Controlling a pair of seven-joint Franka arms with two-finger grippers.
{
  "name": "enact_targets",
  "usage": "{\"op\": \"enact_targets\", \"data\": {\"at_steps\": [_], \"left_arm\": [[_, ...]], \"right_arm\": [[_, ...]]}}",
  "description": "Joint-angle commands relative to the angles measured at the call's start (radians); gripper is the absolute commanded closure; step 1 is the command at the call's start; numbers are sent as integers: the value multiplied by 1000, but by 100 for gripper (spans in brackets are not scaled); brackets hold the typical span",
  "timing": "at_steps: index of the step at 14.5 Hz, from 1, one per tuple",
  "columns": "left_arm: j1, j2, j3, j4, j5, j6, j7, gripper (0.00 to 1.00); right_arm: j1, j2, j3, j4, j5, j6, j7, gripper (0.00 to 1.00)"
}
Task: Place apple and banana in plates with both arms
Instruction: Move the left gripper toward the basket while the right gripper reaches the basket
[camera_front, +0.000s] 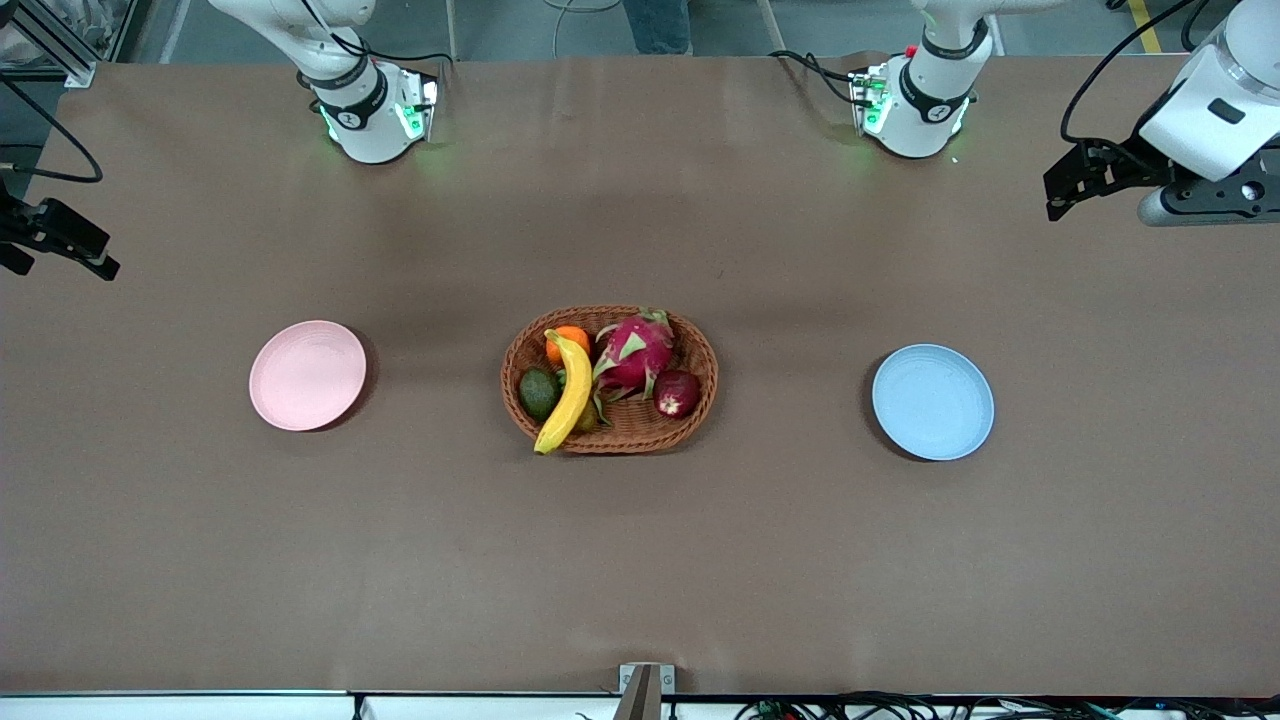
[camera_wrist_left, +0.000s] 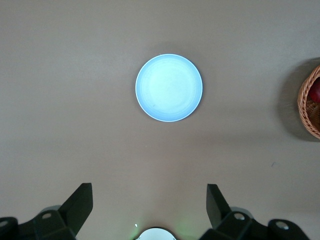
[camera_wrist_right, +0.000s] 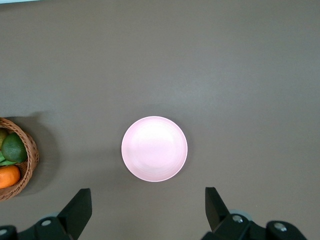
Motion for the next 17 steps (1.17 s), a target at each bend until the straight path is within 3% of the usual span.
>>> {"op": "enact_targets", "data": {"at_steps": [1,4,7,11,17], "left_arm": [[-2,9,0,22,-14,-11,17,0],[-6,16,0,25,-11,-10,17,0],[-14,100,-15,92,-11,-8,15,0],[-25,154,-64,103,-14,30,-15,0],[-95,297,-154,102,-19,133,-282,0]], "right_arm": [[-13,-6,15,3,-21,-13,0,0],[-15,-6,15,1,-21,-11,-1,0],[-19,-3,15,3,-21,-8,2,0],[-21,31,14,58,-10,1,2,0],[47,132,18,81,-21,-62,-6,0]]}}
